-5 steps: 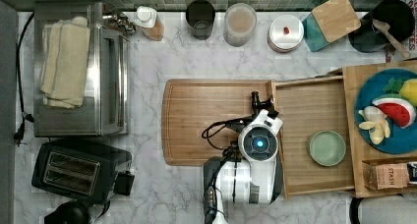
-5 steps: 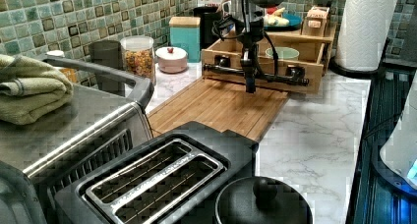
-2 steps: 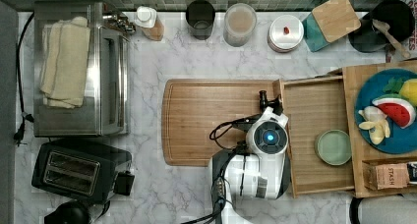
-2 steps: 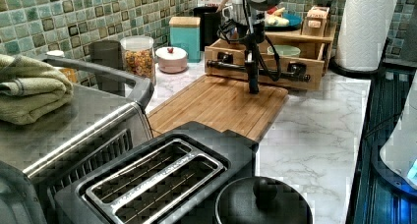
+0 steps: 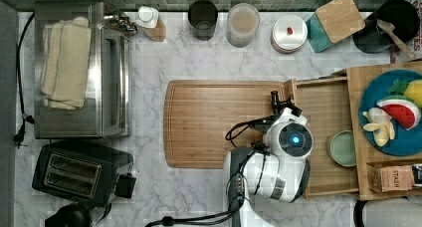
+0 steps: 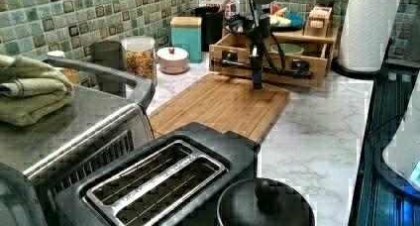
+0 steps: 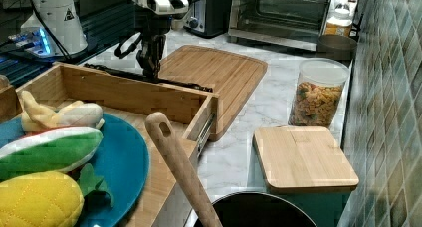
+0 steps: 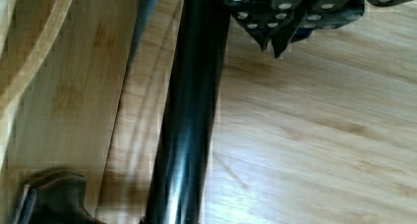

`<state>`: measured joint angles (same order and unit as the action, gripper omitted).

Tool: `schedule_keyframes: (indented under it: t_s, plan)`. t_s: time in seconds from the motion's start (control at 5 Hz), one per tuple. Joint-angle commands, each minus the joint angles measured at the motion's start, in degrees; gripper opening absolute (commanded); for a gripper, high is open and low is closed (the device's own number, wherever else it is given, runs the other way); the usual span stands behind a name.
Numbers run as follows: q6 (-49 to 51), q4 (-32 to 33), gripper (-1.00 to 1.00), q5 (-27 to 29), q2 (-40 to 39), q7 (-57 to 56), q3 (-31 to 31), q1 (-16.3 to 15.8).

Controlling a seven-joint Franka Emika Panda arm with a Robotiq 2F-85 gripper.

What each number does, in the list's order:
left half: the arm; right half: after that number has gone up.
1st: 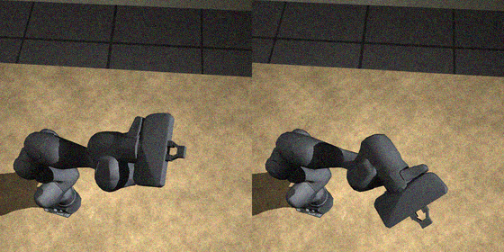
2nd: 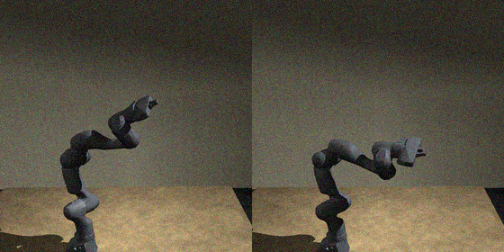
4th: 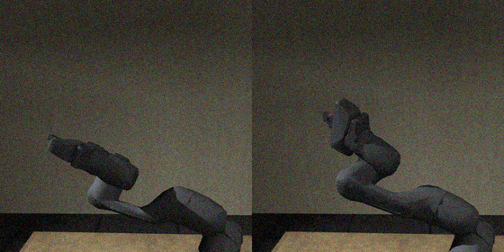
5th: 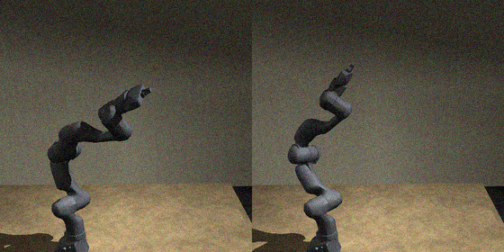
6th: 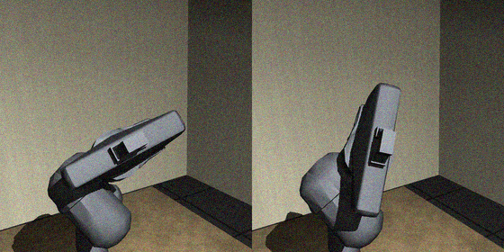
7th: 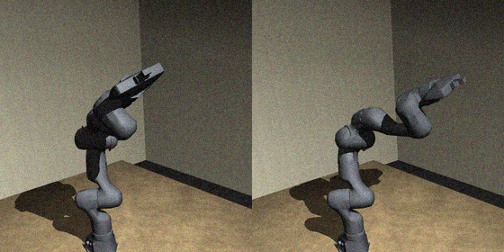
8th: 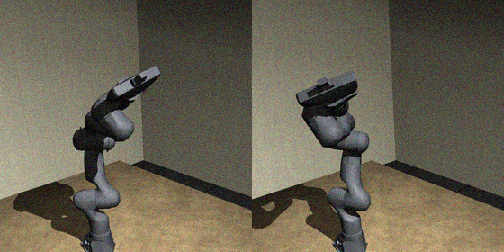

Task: Close the drawer.

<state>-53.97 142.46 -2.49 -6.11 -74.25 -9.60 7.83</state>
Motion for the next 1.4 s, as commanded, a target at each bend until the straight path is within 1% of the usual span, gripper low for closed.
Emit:
schedule_keyframes:
  t_s: [0.2,0.4,0.6,0.8,1.0,1.2,1.4]
  plan:
    - [1.55,-14.07,-1.0,-1.6,1.32,-0.33,-7.35,6.11]
    - [3.16,-18.51,-1.0,-1.75,-1.17,-1.56,-9.44,7.03]
    - [-2.6,-20.45,-1.0,2.89,-4.58,-5.65,-10.91,8.12]
    - [-5.29,-23.79,-1.0,5.68,-6.86,-10.45,-11.54,10.44]
    - [-2.68,-30.57,-1.0,2.63,-9.73,-13.04,-12.53,11.79]
    - [-1.1,-33.44,-1.0,-0.76,-10.23,-11.94,-15.35,10.19]
    - [2.37,-34.3,-1.0,-3.84,-8.92,-9.1,-17.05,8.31]
